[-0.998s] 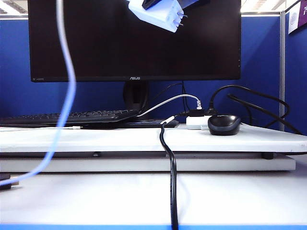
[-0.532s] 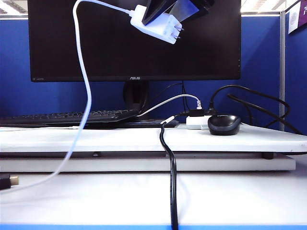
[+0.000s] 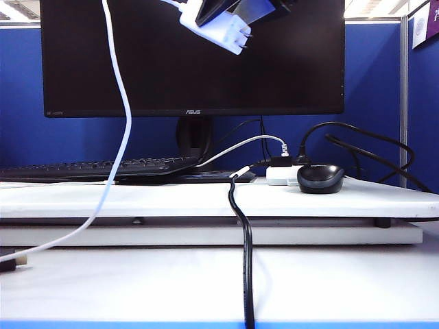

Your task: Pick up the Type-C charging cable and the charging base, insert one end of the Type-C charger into the corresponding slot on the base, and finally place the plugged-in charger back on the table.

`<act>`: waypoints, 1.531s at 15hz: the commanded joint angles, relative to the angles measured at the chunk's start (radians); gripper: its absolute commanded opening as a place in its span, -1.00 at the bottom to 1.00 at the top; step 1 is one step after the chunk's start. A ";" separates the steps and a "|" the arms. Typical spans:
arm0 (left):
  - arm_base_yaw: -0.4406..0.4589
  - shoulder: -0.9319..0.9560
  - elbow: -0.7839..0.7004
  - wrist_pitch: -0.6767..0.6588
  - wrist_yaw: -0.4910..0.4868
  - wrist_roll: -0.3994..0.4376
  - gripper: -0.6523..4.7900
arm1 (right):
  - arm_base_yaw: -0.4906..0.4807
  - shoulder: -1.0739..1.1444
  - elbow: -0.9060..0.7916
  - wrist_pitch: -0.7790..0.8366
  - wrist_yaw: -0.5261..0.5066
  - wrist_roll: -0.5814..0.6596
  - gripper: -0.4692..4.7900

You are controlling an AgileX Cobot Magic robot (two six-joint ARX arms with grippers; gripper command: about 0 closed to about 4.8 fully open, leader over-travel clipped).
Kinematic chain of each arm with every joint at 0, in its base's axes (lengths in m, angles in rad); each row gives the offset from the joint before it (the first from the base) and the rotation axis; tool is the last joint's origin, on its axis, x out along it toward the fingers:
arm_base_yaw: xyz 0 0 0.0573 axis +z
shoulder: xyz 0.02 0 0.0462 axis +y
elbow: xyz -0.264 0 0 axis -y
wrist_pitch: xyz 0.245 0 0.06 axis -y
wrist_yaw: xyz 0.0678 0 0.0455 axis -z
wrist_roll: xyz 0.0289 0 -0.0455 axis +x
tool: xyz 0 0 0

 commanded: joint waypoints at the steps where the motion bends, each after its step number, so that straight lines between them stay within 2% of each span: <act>1: 0.000 -0.005 0.034 -0.147 -0.096 0.094 -0.78 | 0.001 0.041 0.008 0.053 0.044 0.035 -0.82; 5: 0.000 -0.005 0.045 -0.167 -0.096 0.093 -0.78 | 0.003 0.194 0.008 0.109 0.043 0.131 -0.82; 7: 0.000 -0.005 0.045 -0.168 -0.095 0.093 -0.78 | 0.005 0.289 0.008 0.145 0.047 0.138 -0.82; 8: 0.000 -0.005 0.045 -0.169 -0.095 0.093 -0.78 | 0.015 0.335 0.008 0.182 0.077 0.164 -0.82; 11: 0.000 -0.004 0.045 -0.174 -0.095 0.093 -0.78 | 0.034 0.404 0.008 0.262 0.109 0.169 -0.82; 14: 0.000 -0.004 0.045 -0.198 -0.095 0.093 -0.78 | 0.051 0.438 0.008 0.270 0.137 0.168 -0.82; 15: 0.000 -0.004 0.045 -0.203 -0.095 0.093 -0.78 | 0.063 0.447 0.008 0.272 0.157 0.167 -0.60; 17: 0.000 -0.004 0.045 -0.203 -0.095 0.094 -0.78 | 0.065 0.451 0.008 0.274 0.170 0.158 0.34; 18: 0.000 -0.004 0.045 -0.206 -0.095 0.094 -0.78 | 0.065 0.450 0.009 0.276 0.169 0.158 0.43; 23: 0.000 -0.004 0.045 -0.209 -0.095 0.094 -0.78 | 0.065 0.397 0.010 0.340 0.175 0.158 0.43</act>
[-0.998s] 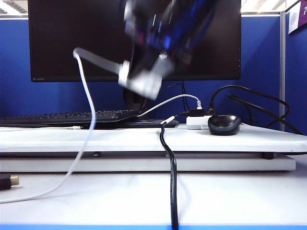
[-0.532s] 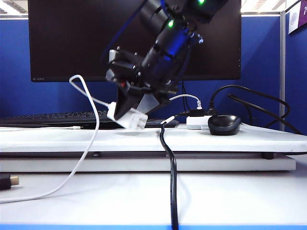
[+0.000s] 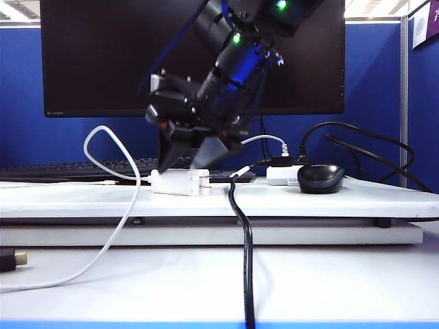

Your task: Pick up the Type-C charging cable and the charging base, insert one end of the Type-C charger into the corresponding slot on the base, and finally place the plugged-in charger back on the table.

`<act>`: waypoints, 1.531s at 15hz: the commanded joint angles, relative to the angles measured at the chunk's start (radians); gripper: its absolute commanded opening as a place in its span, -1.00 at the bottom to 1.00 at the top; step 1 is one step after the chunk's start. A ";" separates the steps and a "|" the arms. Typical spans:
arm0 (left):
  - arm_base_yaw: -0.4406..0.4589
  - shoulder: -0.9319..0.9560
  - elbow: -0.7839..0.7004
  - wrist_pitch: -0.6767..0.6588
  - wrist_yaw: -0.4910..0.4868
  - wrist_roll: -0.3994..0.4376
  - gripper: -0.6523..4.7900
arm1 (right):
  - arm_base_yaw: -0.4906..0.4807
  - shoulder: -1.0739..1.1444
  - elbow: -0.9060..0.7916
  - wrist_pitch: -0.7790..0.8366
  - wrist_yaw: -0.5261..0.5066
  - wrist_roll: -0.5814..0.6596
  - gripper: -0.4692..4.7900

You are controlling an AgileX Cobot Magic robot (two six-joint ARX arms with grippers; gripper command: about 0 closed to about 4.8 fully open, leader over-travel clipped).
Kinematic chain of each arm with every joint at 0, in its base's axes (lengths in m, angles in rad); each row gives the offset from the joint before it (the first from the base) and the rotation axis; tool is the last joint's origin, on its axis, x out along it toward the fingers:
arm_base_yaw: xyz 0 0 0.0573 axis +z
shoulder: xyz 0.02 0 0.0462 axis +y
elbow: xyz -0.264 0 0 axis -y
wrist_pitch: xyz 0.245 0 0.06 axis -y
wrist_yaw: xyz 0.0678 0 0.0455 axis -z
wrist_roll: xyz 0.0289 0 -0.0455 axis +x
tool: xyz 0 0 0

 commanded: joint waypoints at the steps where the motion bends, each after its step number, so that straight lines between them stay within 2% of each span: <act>1: 0.000 -0.003 0.006 -0.008 -0.001 0.010 -0.78 | 0.003 -0.084 0.010 0.092 0.005 0.000 0.43; 2: 0.000 -0.003 0.006 -0.021 -0.001 0.029 -0.78 | 0.002 -0.144 0.010 0.115 0.020 0.000 0.42; 3: 0.000 -0.004 0.006 -0.031 -0.001 0.051 -0.78 | 0.002 -0.200 0.010 0.125 0.051 0.000 0.23; 4: 0.000 -0.005 0.006 -0.040 -0.001 0.059 -0.78 | 0.002 -0.246 0.010 0.126 0.073 0.000 -0.17; 5: 0.000 -0.011 0.006 -0.048 -0.001 0.058 -0.78 | 0.002 -0.323 0.010 0.114 0.112 0.001 -0.84; 6: 0.000 -0.020 0.006 -0.050 -0.002 0.056 -0.78 | 0.002 -0.386 0.010 0.100 0.140 0.001 -0.82; 10: 0.000 -0.109 0.006 -0.071 -0.050 0.057 -0.78 | 0.002 -0.684 0.010 -0.014 0.143 0.005 -0.82; 13: 0.000 -0.280 0.005 -0.167 -0.084 0.058 -0.78 | 0.002 -0.963 0.007 -0.289 0.206 0.004 -0.82; 15: 0.000 -0.415 -0.020 -0.240 -0.084 0.056 -0.78 | 0.001 -1.110 -0.039 -0.388 0.240 0.004 -0.82; 17: 0.000 -0.560 -0.067 -0.313 -0.083 0.056 -0.78 | 0.001 -1.302 -0.222 -0.315 0.248 0.005 -0.82; 19: 0.000 -0.706 -0.117 -0.412 -0.068 0.040 -0.78 | 0.001 -1.508 -0.485 -0.192 0.247 0.006 -0.82; 21: 0.000 -0.819 -0.161 -0.510 -0.100 0.022 -0.78 | 0.001 -1.658 -0.687 -0.164 0.248 0.013 -0.82; 23: 0.000 -0.915 -0.232 -0.552 -0.107 0.018 -0.78 | 0.000 -1.773 -0.882 -0.153 0.296 0.042 -0.82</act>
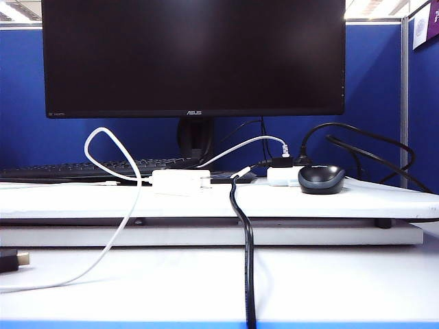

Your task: Pick up the Type-C charging cable and the charging base, insert one end of the Type-C charger into the corresponding slot on the base, and finally place the plugged-in charger back on the table.

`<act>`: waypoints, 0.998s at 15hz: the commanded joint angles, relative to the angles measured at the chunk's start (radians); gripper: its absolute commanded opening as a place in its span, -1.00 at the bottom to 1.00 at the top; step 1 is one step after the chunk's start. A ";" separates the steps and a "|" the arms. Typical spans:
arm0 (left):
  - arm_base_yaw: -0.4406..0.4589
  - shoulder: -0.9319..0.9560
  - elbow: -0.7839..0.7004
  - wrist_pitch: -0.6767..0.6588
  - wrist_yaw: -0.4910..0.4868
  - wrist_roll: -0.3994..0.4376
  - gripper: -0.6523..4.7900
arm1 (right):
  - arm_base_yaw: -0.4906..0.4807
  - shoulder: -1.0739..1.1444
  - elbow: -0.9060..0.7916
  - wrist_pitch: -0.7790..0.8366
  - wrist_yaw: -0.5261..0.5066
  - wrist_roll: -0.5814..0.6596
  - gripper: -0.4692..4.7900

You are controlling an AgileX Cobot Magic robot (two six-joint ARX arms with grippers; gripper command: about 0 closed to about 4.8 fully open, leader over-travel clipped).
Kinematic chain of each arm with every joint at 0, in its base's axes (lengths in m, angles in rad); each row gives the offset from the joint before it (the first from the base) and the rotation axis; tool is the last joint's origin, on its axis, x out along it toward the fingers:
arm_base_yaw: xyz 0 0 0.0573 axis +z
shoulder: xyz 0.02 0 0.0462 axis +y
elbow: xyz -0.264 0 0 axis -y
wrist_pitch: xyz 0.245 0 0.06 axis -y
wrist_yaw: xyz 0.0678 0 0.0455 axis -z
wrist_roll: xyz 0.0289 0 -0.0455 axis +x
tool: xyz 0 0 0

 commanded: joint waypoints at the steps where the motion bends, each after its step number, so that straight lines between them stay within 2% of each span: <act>1: 0.000 -0.093 -0.084 -0.039 -0.005 -0.018 -0.78 | 0.000 -0.100 -0.198 0.035 0.070 0.064 -0.82; 3: 0.000 -0.129 -0.152 -0.043 0.024 -0.045 -0.78 | 0.000 -0.151 -0.360 0.080 0.150 0.110 -0.82; 5: 0.000 -0.128 -0.208 -0.035 0.041 -0.044 -0.78 | 0.000 -0.158 -0.458 0.090 0.183 0.114 -0.82; 7: 0.000 -0.128 -0.314 0.063 0.090 -0.045 -0.78 | 0.000 -0.157 -0.537 0.087 0.212 0.120 -0.82; 12: 0.000 -0.127 -0.600 0.476 0.105 -0.043 -0.78 | 0.001 -0.157 -0.565 0.041 0.201 0.120 -0.82; 15: 0.000 -0.126 -0.779 0.662 0.127 -0.038 -0.78 | 0.001 -0.157 -0.565 0.035 0.201 0.120 -0.82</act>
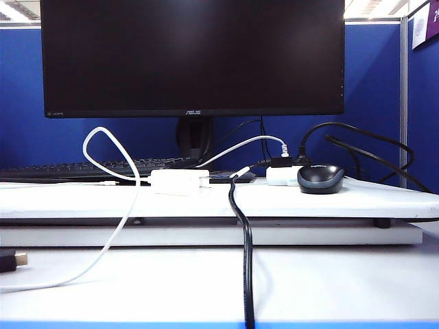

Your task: Pick up the Type-C charging cable and the charging base, insert one end of the Type-C charger into the corresponding slot on the base, and finally place the plugged-in charger back on the table.

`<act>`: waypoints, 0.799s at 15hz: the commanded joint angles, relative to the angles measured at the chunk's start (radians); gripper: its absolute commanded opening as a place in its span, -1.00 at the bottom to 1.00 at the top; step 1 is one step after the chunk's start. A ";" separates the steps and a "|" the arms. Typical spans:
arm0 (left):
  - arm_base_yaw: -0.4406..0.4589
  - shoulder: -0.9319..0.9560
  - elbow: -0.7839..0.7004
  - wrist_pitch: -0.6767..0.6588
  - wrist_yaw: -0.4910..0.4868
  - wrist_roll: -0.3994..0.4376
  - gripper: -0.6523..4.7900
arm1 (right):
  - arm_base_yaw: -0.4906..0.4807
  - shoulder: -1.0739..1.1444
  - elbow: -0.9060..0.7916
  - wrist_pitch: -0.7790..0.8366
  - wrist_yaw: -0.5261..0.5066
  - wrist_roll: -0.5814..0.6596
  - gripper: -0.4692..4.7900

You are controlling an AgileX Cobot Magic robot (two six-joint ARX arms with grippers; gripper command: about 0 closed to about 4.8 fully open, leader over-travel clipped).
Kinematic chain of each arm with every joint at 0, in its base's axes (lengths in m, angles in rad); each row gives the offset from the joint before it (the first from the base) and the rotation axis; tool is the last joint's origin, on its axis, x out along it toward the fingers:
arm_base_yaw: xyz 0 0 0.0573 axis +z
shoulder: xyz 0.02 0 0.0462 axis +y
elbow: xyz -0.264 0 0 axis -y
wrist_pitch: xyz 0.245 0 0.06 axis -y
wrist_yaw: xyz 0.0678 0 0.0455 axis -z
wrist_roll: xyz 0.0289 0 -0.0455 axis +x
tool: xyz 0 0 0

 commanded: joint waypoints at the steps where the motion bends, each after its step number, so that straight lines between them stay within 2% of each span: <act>1: 0.000 0.005 -0.161 0.183 0.020 0.004 -0.78 | 0.002 0.000 0.002 0.005 -0.002 0.005 -0.82; 5: 0.000 0.006 -0.341 0.278 0.021 0.005 -0.78 | 0.002 0.000 0.002 0.005 -0.002 0.005 -0.82; 12: 0.002 -0.055 -0.554 0.451 0.007 0.009 -0.78 | 0.002 0.000 0.002 0.005 -0.002 0.005 -0.82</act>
